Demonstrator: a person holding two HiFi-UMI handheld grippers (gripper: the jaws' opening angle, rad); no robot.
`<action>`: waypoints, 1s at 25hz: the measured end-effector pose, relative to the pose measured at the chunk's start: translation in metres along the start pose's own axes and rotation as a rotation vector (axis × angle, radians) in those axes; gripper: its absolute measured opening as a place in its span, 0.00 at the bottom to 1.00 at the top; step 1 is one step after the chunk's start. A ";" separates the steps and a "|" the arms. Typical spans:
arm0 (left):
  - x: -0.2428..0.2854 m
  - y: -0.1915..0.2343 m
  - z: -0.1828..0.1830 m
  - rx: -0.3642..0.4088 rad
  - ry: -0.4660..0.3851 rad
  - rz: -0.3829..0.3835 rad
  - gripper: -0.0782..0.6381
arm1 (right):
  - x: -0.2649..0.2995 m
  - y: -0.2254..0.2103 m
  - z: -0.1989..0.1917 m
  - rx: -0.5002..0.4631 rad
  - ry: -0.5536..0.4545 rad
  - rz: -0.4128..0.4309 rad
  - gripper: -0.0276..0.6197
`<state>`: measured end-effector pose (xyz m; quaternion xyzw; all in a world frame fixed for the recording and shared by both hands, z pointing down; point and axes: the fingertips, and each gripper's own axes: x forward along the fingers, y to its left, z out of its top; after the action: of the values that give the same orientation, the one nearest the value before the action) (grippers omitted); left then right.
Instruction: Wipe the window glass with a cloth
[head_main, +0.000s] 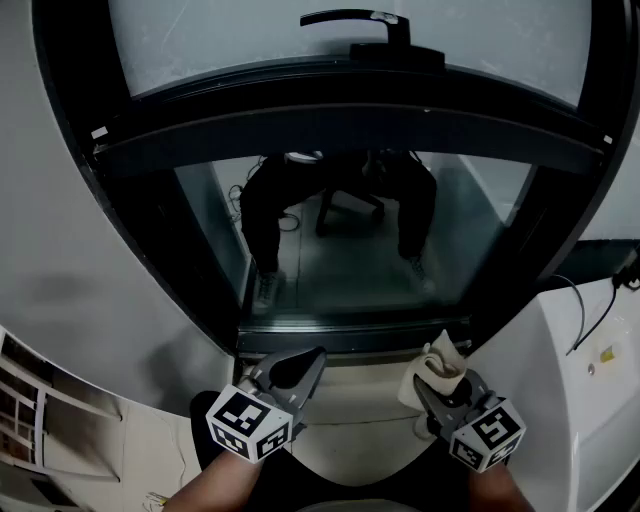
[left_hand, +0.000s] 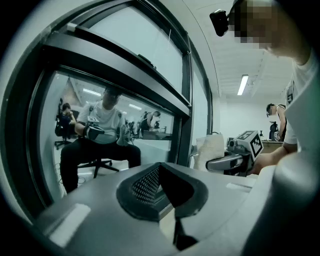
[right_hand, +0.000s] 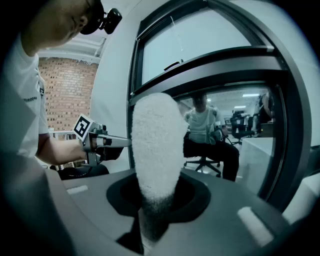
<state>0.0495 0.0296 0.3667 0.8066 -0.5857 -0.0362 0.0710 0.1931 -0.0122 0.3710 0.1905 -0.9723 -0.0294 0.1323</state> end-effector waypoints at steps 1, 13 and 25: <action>0.001 0.002 0.001 0.000 -0.002 0.001 0.13 | 0.002 -0.001 0.001 -0.008 0.001 -0.002 0.17; 0.018 0.023 0.024 0.031 -0.043 0.004 0.13 | 0.027 -0.011 0.031 -0.229 0.032 -0.026 0.17; 0.051 0.057 0.019 0.016 -0.071 0.013 0.13 | 0.076 -0.022 0.124 -0.791 0.057 -0.207 0.18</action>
<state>0.0092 -0.0380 0.3577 0.8015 -0.5933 -0.0597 0.0439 0.0996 -0.0605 0.2683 0.2223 -0.8576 -0.4090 0.2186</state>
